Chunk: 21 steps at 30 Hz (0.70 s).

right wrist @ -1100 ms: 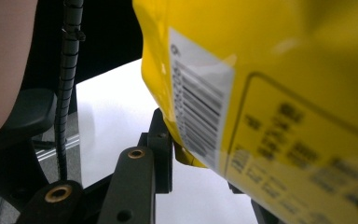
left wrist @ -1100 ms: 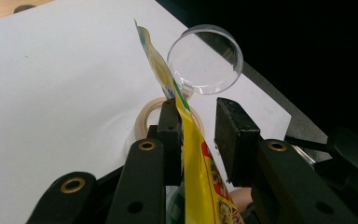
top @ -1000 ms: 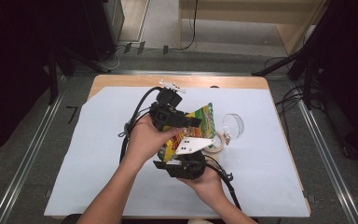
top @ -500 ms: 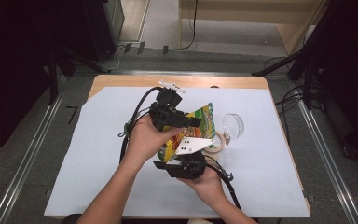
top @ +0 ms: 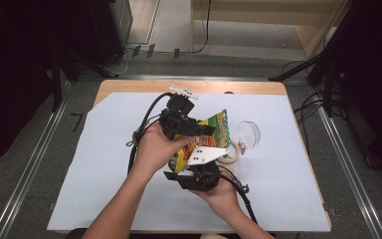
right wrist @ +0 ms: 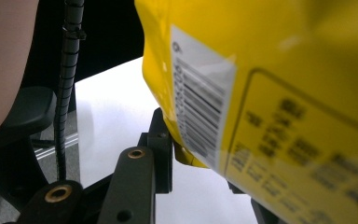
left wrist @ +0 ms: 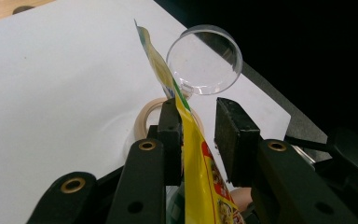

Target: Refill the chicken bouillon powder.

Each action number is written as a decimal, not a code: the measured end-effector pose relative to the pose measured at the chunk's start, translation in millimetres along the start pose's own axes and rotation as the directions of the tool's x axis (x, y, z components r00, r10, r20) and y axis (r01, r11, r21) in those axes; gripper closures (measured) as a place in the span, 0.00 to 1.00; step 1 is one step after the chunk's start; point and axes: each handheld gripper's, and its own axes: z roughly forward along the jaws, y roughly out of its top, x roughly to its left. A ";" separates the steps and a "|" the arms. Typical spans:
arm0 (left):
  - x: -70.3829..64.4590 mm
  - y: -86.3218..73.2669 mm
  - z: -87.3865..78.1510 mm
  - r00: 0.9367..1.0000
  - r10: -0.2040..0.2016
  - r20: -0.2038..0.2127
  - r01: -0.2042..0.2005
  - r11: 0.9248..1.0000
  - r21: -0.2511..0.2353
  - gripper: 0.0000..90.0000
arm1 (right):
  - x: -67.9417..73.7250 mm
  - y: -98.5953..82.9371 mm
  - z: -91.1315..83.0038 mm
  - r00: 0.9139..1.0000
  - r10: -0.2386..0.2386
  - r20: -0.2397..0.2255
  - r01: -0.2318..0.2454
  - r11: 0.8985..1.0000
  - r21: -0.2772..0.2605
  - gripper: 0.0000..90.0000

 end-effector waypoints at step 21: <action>2.1 0.1 1.2 1.000 -0.005 0.003 0.005 1.000 0.005 0.81 | 2.3 0.3 -0.8 1.000 0.012 -0.009 -0.012 1.000 0.000 0.77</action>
